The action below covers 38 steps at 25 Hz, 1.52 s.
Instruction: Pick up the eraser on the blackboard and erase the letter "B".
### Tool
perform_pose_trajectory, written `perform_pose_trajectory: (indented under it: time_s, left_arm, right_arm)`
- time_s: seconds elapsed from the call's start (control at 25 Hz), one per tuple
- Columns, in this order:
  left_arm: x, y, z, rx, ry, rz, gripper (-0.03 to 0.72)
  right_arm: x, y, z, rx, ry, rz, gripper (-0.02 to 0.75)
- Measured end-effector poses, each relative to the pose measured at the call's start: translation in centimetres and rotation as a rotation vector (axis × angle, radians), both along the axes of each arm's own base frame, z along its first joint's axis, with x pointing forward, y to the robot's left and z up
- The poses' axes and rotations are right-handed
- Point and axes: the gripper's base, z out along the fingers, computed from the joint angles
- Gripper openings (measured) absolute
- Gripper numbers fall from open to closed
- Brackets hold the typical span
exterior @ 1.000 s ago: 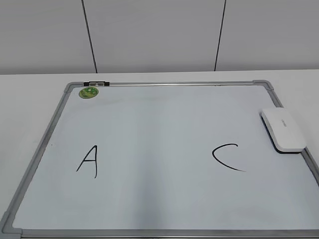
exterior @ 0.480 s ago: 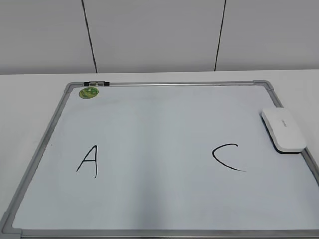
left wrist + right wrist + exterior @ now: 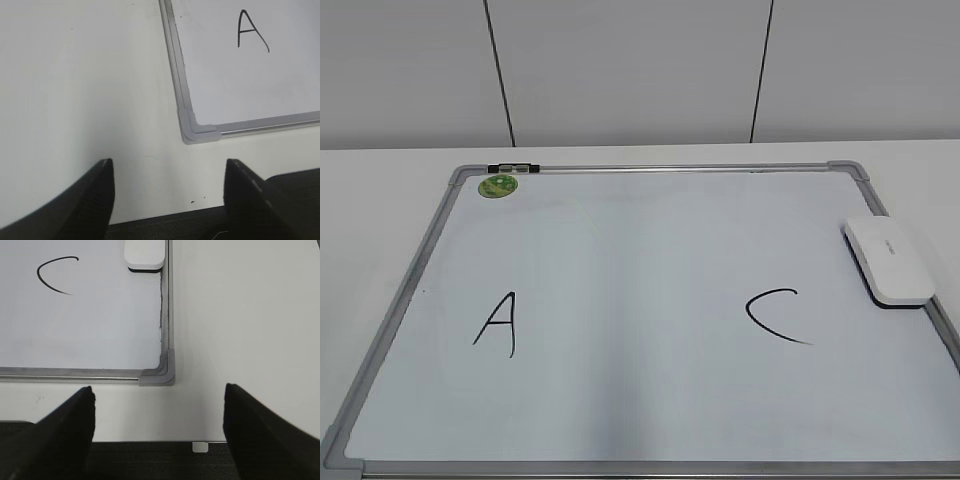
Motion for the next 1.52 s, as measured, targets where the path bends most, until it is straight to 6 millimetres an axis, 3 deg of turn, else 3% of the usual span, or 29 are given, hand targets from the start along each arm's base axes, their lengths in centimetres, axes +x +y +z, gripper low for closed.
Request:
perform_pose_trajectory:
  time_s: [0.44,0.84,1.52]
  left_arm:
    - [-0.4,0.1,0.1,-0.002,-0.03,0.013,0.484]
    - [-4.0,0.3,0.4,-0.013,-0.261,0.046,0.461]
    - [-4.1,0.3,0.3,-0.011,-0.262,0.047,0.442]
  right_arm:
    - [-0.4,0.0,0.1,0.001,-0.031,-0.006,0.591]
    - [-2.7,0.0,0.1,0.0,-0.185,-0.009,0.591]
    - [-2.7,0.0,0.1,-0.002,-0.187,-0.011,0.591]
